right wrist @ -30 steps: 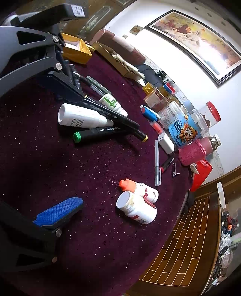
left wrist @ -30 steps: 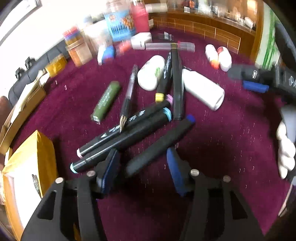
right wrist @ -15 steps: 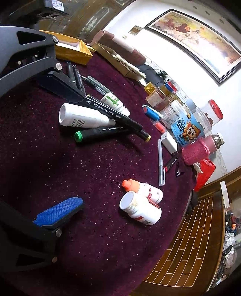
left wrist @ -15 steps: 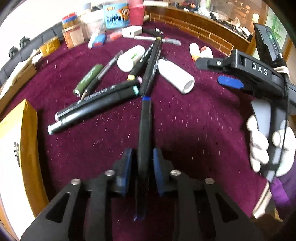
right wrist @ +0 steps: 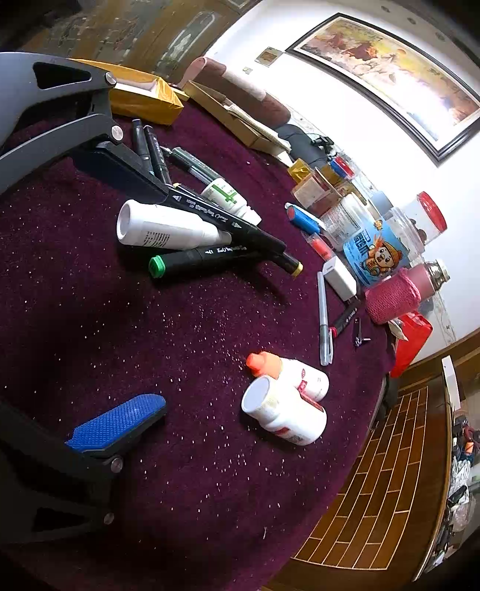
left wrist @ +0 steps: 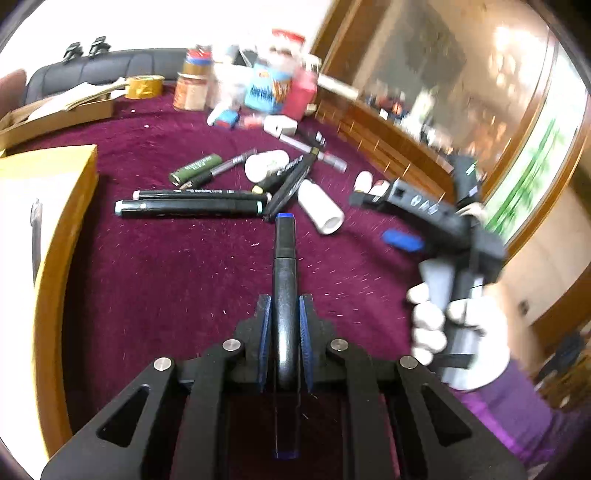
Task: Organize rigid objects
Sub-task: 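Carry the marker toward the box while the right gripper grasps a white bottle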
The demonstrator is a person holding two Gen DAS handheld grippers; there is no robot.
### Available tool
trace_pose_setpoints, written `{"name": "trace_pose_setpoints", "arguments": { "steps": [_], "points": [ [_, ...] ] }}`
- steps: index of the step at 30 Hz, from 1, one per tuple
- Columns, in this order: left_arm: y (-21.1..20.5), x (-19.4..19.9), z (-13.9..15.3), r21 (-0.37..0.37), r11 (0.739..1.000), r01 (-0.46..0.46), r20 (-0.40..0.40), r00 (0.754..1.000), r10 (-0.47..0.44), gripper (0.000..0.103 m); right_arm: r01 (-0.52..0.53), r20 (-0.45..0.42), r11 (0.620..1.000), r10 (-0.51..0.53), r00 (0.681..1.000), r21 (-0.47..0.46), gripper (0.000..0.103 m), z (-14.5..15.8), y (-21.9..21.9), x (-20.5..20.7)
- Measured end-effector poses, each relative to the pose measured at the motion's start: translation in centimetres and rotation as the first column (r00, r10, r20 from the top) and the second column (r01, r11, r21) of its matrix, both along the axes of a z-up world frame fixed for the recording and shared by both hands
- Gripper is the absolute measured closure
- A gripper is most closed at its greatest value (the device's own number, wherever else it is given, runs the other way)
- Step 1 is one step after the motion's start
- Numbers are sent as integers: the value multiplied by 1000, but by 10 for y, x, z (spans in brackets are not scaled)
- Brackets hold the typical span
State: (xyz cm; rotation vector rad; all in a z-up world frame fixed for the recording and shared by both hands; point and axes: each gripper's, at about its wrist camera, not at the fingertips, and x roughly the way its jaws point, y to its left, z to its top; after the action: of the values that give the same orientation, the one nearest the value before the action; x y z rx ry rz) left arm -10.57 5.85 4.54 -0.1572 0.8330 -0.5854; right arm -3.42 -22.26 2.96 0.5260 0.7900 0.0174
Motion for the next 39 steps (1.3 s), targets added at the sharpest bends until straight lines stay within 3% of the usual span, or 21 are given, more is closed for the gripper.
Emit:
{"name": "trace_pose_setpoints", "arguments": {
  "steps": [4,7,9,11,13,15,16,23,26,27,29,33,36,39],
  "points": [
    [16,-13,12,-52,999,2,18,1000,-1,91,-24,75,998,21,997,50,2,25,-20,-20],
    [24,-14,15,-93,996,5,18,1000,-3,91,67,116,997,-61,991,-50,2,55,-48,-30],
    [27,-14,14,-113,994,5,14,1000,-3,91,110,80,982,-99,992,-153,2,62,-61,-21],
    [27,-15,14,-125,992,9,13,1000,-7,91,101,24,977,-99,995,-187,3,57,-68,-6],
    [27,-16,14,-129,992,9,14,1000,-7,91,102,-26,978,-108,994,-183,14,49,-72,9],
    [27,-18,12,-128,992,5,9,1000,-4,91,106,-70,983,-118,991,-149,39,39,-76,25],
    [28,-17,12,-122,992,2,7,1000,-2,91,113,-95,985,-125,988,-127,43,34,-78,34],
    [33,-15,11,-100,994,-30,-2,1000,30,91,170,-180,980,-186,966,-101,45,14,-85,67],
    [37,-15,10,-108,993,-47,-10,999,46,91,172,-197,981,-185,963,-85,61,7,-90,75],
    [39,-14,10,-114,992,-52,-15,999,50,91,168,-191,981,-184,964,-93,61,7,-89,75],
    [46,-14,11,-133,989,-61,-25,998,58,91,157,-188,984,-170,967,-85,61,8,-90,71],
    [76,-13,27,-192,977,-96,-21,995,94,91,107,-145,994,-101,984,33,61,22,-87,45],
    [114,-8,44,-224,964,-141,-14,990,141,91,10,-75,997,-4,997,82,61,48,-64,23],
    [145,2,52,-190,959,-210,-18,977,211,91,-122,-8,987,123,992,101,61,75,-25,15]
  ]
}}
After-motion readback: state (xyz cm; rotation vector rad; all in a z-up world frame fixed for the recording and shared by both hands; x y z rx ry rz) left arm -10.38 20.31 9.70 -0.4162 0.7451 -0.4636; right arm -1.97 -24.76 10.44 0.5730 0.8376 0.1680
